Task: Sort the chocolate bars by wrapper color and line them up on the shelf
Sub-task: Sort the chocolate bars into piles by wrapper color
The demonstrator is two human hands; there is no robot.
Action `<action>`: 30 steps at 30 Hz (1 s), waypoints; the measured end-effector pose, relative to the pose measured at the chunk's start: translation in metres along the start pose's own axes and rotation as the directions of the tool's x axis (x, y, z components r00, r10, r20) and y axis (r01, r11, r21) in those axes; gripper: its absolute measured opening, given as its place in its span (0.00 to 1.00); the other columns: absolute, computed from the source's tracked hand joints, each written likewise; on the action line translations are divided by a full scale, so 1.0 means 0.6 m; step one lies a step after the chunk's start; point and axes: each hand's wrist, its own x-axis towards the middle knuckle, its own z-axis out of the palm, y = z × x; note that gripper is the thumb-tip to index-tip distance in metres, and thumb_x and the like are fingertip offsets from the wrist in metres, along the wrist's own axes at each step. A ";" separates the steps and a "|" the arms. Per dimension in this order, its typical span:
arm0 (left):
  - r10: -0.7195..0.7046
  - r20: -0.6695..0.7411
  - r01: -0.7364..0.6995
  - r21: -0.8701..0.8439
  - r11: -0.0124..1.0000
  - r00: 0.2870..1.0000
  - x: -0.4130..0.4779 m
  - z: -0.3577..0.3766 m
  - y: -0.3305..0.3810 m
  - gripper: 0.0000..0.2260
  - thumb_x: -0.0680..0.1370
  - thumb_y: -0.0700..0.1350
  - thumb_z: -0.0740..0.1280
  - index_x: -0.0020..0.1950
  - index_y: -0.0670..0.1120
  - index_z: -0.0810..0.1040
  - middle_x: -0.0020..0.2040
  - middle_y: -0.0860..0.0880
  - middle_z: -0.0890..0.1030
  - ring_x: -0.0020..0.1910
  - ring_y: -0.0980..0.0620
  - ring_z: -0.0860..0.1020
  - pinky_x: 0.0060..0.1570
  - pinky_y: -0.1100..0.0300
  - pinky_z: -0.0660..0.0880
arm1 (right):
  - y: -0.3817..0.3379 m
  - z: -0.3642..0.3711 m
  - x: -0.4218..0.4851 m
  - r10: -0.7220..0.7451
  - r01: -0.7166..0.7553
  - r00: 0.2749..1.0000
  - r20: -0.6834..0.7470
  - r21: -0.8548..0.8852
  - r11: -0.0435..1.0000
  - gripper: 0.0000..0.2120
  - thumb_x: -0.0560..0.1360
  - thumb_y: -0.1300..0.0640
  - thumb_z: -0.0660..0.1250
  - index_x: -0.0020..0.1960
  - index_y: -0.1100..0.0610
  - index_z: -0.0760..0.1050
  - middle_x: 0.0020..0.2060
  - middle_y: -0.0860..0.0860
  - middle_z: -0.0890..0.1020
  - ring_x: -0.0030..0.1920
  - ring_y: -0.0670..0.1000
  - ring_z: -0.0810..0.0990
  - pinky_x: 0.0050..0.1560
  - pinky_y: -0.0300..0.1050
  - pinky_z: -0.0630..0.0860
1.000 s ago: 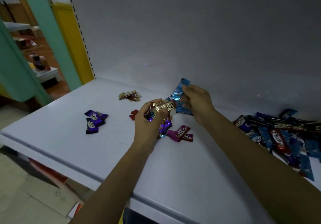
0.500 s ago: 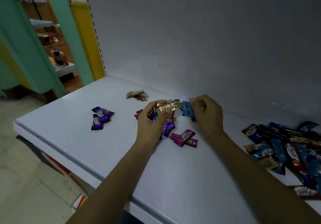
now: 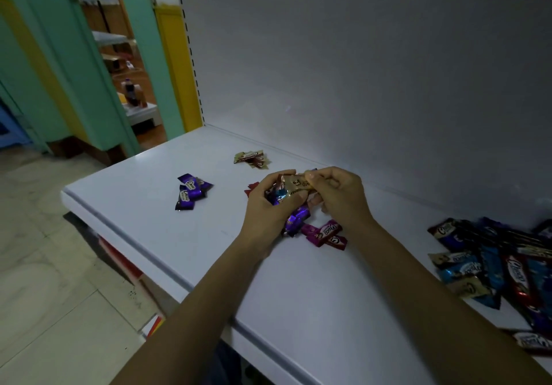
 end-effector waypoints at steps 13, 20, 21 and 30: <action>0.228 -0.210 -0.147 0.339 0.929 0.951 -0.011 -0.117 0.038 0.11 0.75 0.38 0.71 0.56 0.46 0.78 0.49 0.52 0.82 0.48 0.58 0.81 0.49 0.64 0.77 | -0.004 0.020 0.002 0.031 -0.030 0.999 -0.037 0.033 0.999 0.03 0.77 0.62 0.65 0.49 0.60 0.77 0.37 0.53 0.83 0.27 0.41 0.79 0.26 0.31 0.71; 0.210 -0.227 -0.128 0.329 0.936 0.951 0.000 -0.124 0.025 0.11 0.74 0.39 0.72 0.52 0.53 0.78 0.48 0.54 0.83 0.47 0.60 0.81 0.47 0.67 0.76 | -0.011 0.104 0.085 -0.136 0.117 0.990 -0.049 -0.273 0.955 0.02 0.73 0.56 0.70 0.43 0.51 0.78 0.38 0.50 0.84 0.38 0.50 0.83 0.40 0.48 0.80; 0.210 -0.243 -0.125 0.323 0.938 0.947 0.000 -0.125 0.025 0.11 0.74 0.39 0.72 0.52 0.53 0.78 0.48 0.54 0.82 0.47 0.60 0.81 0.48 0.67 0.77 | -0.010 0.118 0.102 -0.172 0.146 0.984 -0.036 -0.371 0.917 0.01 0.74 0.55 0.69 0.45 0.51 0.79 0.41 0.49 0.84 0.39 0.50 0.82 0.39 0.45 0.78; 0.203 -0.284 -0.098 0.344 0.934 0.937 0.004 -0.124 0.019 0.14 0.74 0.41 0.72 0.60 0.45 0.78 0.53 0.50 0.81 0.52 0.57 0.80 0.47 0.69 0.77 | 0.018 0.188 0.178 -0.283 0.512 0.855 0.435 -0.797 0.322 0.08 0.76 0.56 0.65 0.53 0.55 0.80 0.48 0.52 0.81 0.46 0.53 0.78 0.53 0.48 0.73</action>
